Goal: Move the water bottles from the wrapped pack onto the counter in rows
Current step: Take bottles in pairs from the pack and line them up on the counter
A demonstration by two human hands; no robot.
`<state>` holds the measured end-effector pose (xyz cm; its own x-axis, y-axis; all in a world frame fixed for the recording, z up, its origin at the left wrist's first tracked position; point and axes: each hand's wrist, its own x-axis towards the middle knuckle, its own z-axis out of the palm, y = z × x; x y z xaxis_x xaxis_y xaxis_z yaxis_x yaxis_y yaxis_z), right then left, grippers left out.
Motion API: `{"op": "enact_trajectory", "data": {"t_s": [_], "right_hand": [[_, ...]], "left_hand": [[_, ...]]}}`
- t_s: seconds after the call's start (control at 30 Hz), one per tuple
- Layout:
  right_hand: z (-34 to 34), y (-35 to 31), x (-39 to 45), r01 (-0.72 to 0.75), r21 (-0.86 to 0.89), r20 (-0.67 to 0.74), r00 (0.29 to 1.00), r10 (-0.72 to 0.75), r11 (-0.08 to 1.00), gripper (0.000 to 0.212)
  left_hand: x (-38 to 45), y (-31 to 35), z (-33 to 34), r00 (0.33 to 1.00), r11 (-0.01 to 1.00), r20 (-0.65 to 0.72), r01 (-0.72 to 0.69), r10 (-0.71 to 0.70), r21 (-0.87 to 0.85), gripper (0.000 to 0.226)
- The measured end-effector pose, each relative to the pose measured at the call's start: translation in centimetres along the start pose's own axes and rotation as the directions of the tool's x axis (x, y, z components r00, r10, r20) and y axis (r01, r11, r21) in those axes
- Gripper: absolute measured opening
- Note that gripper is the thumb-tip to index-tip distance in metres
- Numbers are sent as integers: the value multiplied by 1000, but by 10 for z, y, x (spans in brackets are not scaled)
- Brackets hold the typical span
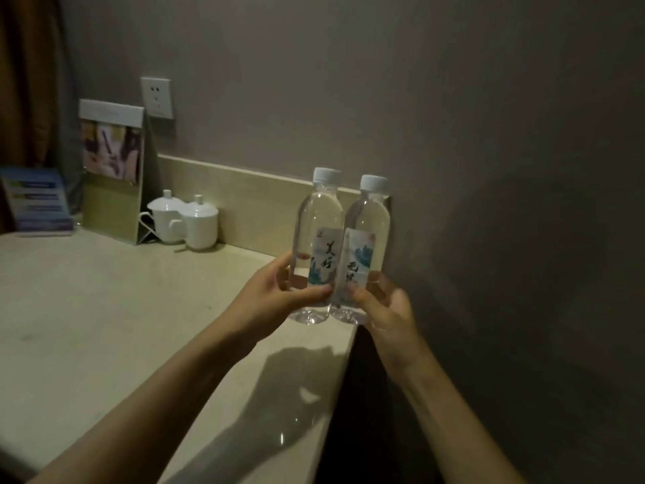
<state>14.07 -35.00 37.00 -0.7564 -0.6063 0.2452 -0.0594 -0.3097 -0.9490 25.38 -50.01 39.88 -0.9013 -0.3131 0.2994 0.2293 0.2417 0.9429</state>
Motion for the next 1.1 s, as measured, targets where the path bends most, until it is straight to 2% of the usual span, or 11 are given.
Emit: {"op": "enact_trajectory", "data": {"t_s": [0.07, 0.13, 0.23, 0.53, 0.67, 0.73, 0.87, 1.1], "right_hand": [[11, 8, 6, -33, -3, 17, 999, 33, 999, 42], [19, 15, 10, -86, -12, 8, 996, 86, 996, 39], [26, 26, 16, -136, -50, 5, 991, 137, 989, 59], [36, 41, 38, -49, -343, 19, 998, 59, 938, 69], [45, 48, 41, -42, -517, -15, 999, 40, 855, 79], [49, 51, 47, -67, -522, 4, 997, 81, 850, 81], [66, 62, 63, -105, -550, -31, 994, 106, 829, 68], [111, 89, 88, -126, -555, -128, 990, 65, 822, 64]], "left_hand": [[0, -7, -16, 1000, 1000, -4, 12, -12, 21, 35], [1, -15, -26, 999, 999, -9, 43, -43, 19, 40], [5, -26, -33, 997, 996, -1, 80, -80, 27, 41], [9, -52, -40, 983, 990, -118, 137, -138, -23, 42], [13, -57, -53, 981, 981, -106, 170, -160, 93, 38], [19, -62, -63, 979, 975, -117, 180, -166, 129, 36], [32, -74, -87, 984, 965, -123, 154, -130, 215, 40], [58, -100, -148, 995, 950, -18, 102, -101, 295, 47]]}}
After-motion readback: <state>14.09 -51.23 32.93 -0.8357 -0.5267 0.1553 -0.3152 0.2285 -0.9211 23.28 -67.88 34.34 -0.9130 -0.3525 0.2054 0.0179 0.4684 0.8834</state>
